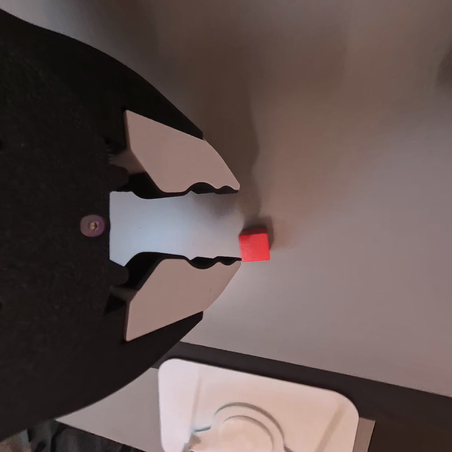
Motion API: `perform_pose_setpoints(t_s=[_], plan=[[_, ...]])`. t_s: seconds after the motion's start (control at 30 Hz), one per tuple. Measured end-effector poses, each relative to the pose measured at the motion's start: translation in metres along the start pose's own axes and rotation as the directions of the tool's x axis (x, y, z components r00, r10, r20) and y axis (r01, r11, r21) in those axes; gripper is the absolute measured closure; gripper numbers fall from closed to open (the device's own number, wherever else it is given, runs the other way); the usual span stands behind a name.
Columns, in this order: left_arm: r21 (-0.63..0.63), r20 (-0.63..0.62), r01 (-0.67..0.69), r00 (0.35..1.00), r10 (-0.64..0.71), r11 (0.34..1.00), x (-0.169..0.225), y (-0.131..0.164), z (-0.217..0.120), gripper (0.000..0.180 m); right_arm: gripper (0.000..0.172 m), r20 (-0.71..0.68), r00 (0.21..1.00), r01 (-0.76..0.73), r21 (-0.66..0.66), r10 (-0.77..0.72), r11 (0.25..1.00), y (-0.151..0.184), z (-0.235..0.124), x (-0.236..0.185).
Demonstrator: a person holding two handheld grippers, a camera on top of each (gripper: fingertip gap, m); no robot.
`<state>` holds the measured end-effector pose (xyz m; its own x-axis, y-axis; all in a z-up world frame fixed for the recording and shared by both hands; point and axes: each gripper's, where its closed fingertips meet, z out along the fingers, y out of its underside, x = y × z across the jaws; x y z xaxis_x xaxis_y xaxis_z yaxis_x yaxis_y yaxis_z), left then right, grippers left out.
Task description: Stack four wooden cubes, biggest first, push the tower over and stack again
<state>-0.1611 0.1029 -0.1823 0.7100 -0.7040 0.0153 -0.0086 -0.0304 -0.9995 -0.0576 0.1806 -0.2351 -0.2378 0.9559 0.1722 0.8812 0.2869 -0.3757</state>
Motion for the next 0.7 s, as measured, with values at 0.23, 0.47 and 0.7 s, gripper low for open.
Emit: perform_pose_setpoints(t_s=[0.23,0.47,0.7], plan=[[0.006,-0.013,0.001,1.0,0.0,1.0,0.002,-0.001,0.001,0.18,0.142,0.044,0.999,0.017,-0.094,-0.013,0.995,-0.003,0.038,0.017],[0.017,-0.01,0.007,1.0,-0.006,1.0,0.001,-0.003,0.0,0.18,0.145,-0.011,1.0,0.009,-0.005,-0.009,1.0,0.003,-0.069,0.015],[0.018,-0.016,0.019,1.0,-0.019,1.0,0.001,-0.002,0.0,0.18,0.145,-0.068,0.976,-0.216,-0.134,0.209,0.967,0.128,-0.168,-0.022]])
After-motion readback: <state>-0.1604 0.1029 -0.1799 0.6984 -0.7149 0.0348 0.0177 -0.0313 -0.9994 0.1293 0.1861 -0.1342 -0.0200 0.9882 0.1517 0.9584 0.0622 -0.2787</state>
